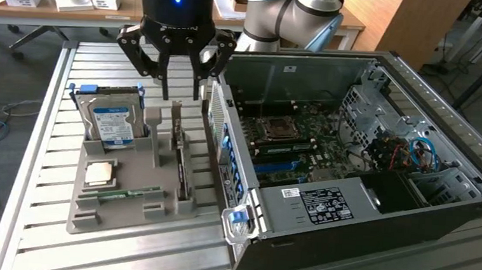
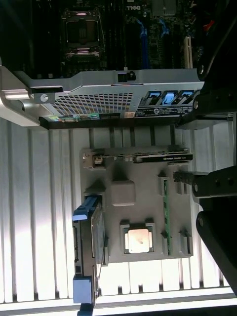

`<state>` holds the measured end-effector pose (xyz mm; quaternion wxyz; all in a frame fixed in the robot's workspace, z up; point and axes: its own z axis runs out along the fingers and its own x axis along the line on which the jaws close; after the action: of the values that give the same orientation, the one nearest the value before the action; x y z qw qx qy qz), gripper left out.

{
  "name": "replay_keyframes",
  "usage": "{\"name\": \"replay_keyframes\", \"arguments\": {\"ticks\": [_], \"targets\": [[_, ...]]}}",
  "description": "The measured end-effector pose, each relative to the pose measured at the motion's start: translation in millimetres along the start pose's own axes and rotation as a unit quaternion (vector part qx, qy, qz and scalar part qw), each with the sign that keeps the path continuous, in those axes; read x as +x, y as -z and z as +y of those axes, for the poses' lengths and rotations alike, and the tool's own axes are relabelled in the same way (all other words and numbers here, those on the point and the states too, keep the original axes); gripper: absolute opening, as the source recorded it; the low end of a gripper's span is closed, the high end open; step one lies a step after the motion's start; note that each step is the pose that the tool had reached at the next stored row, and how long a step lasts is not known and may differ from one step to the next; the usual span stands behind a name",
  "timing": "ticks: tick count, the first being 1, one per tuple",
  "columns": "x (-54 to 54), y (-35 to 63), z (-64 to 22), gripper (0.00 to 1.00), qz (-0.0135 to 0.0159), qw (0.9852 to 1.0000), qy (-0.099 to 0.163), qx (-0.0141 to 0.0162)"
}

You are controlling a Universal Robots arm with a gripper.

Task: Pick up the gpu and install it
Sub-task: 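Pick up the gpu and move the gpu toward the slot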

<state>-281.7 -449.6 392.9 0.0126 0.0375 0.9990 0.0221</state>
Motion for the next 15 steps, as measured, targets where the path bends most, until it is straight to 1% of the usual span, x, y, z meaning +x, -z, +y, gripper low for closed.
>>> {"name": "replay_keyframes", "arguments": {"ticks": [3, 6, 15], "targets": [[0.0, -0.5, 0.0, 0.47, 0.0000, 1.0000, 0.000, -0.0001], [0.1, -3.8, -0.2, 0.47, -0.0001, 1.0000, 0.000, 0.0000], [0.5, -19.9, -0.9, 0.47, -0.0004, 1.0000, 0.000, -0.0001]]}}
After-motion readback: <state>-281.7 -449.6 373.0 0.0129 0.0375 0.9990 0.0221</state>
